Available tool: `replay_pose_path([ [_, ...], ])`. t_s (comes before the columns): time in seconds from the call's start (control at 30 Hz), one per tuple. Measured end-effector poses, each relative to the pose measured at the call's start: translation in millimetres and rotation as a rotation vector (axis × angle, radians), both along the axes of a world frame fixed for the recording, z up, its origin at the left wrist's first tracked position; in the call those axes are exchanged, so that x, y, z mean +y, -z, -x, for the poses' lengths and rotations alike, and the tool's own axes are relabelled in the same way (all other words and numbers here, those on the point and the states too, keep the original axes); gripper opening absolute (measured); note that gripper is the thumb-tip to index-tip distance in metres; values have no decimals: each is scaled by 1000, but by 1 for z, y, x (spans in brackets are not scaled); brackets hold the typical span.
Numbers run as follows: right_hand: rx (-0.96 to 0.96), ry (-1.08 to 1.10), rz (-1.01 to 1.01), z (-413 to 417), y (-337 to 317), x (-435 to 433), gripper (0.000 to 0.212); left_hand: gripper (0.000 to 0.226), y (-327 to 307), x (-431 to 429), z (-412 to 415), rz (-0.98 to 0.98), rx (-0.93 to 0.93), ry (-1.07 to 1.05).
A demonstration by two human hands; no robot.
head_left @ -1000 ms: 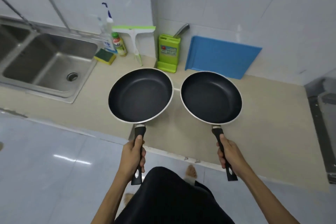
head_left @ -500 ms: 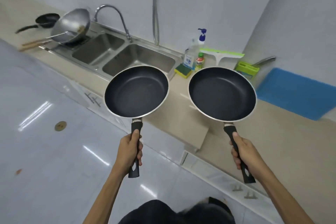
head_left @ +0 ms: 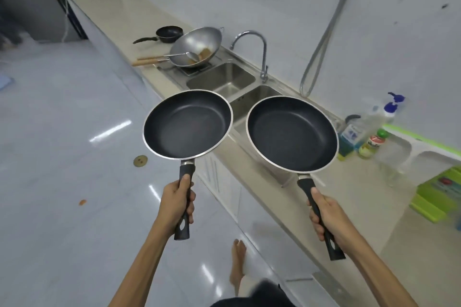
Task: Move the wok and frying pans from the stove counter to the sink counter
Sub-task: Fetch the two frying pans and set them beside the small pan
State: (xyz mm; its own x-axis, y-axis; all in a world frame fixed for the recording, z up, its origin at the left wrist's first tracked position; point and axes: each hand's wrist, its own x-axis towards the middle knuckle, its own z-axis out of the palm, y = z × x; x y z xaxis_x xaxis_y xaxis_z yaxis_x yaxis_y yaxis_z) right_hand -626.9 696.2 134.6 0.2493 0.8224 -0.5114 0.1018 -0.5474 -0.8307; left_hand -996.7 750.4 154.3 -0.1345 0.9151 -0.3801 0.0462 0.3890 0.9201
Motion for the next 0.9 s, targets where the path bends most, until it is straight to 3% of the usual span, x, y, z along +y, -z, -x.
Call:
replay_pose_path([
  [0.53, -12, -388, 37, 117, -8, 324, 51, 47, 11, 174, 112, 58, -12, -399],
  [0.9, -57, -419, 22, 254, 6, 495, 54, 42, 28, 315, 267, 51, 33, -411],
])
